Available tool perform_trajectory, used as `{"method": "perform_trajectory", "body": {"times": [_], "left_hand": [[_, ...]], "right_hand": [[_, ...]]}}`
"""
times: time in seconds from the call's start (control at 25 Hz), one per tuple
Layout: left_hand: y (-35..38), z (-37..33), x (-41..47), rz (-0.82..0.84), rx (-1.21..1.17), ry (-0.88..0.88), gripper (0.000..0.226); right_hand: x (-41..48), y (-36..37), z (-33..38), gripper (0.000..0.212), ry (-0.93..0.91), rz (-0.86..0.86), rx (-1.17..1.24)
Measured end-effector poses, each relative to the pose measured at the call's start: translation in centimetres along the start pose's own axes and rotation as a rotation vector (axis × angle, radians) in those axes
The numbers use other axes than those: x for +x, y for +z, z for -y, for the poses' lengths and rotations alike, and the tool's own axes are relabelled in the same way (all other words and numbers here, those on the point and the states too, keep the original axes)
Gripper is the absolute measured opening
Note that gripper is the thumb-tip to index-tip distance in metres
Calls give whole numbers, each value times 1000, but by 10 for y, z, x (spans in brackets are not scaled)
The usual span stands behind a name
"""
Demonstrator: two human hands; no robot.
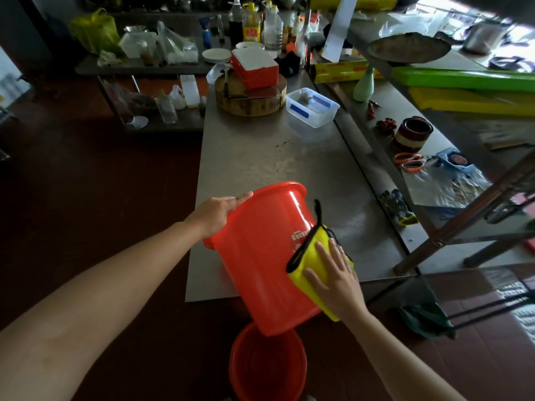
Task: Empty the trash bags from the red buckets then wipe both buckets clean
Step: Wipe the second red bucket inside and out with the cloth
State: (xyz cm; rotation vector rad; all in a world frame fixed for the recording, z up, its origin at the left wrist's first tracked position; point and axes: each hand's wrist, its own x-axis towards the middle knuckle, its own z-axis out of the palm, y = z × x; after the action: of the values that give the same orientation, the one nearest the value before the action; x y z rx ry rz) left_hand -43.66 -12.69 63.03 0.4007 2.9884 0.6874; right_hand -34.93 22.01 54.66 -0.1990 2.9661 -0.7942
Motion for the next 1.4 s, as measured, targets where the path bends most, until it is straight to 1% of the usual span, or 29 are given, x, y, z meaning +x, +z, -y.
{"method": "perform_trajectory", "body": {"times": [0.08, 0.12, 0.16, 0.2, 0.24, 0.32, 0.36, 0.44, 0.56, 0.72, 0.84, 0.96, 1.08, 1.24, 1.4], "left_hand": [[0, 1, -2, -5, -7, -17, 62], [0, 2, -2, -6, -17, -27, 61], [0, 3, -2, -6, -22, -38, 60], [-1, 2, -2, -4, -24, -48, 58], [-2, 2, 0, 6, -30, -57, 58], [-4, 3, 2, 38, -65, -78, 57], [-5, 3, 4, 61, -94, -95, 57], [-10, 5, 6, 106, -157, -141, 56], [-17, 9, 9, 129, -166, -153, 54], [-21, 8, 13, 146, -98, -121, 55], [-23, 10, 13, 153, -101, -95, 55], [-22, 13, 11, 164, -119, -80, 58], [-20, 15, 10, 166, -162, -93, 56], [-16, 18, 6, 171, -198, -103, 50], [-14, 19, 4, 159, -205, -100, 51]], "right_hand": [[7, -9, -16, 75, 181, 99, 268], [7, -11, -19, 72, 224, 125, 331], [3, -11, -18, 70, 223, 131, 334], [-2, -7, -15, 69, 171, 107, 282], [-11, -1, -9, 72, 69, 62, 180], [-31, 14, 10, 77, -193, -13, -63], [-39, 23, 21, 77, -299, -30, -166], [-42, 36, 48, 73, -424, -47, -307], [-16, 45, 96, 72, -455, -52, -414], [38, 52, 153, 77, -335, -38, -493], [58, 53, 170, 76, -285, -8, -534], [43, 51, 154, 75, -331, -63, -516], [6, 52, 114, 72, -391, -103, -457], [-41, 49, 66, 76, -365, -119, -431], [-48, 43, 63, 78, -316, -74, -406]]}}
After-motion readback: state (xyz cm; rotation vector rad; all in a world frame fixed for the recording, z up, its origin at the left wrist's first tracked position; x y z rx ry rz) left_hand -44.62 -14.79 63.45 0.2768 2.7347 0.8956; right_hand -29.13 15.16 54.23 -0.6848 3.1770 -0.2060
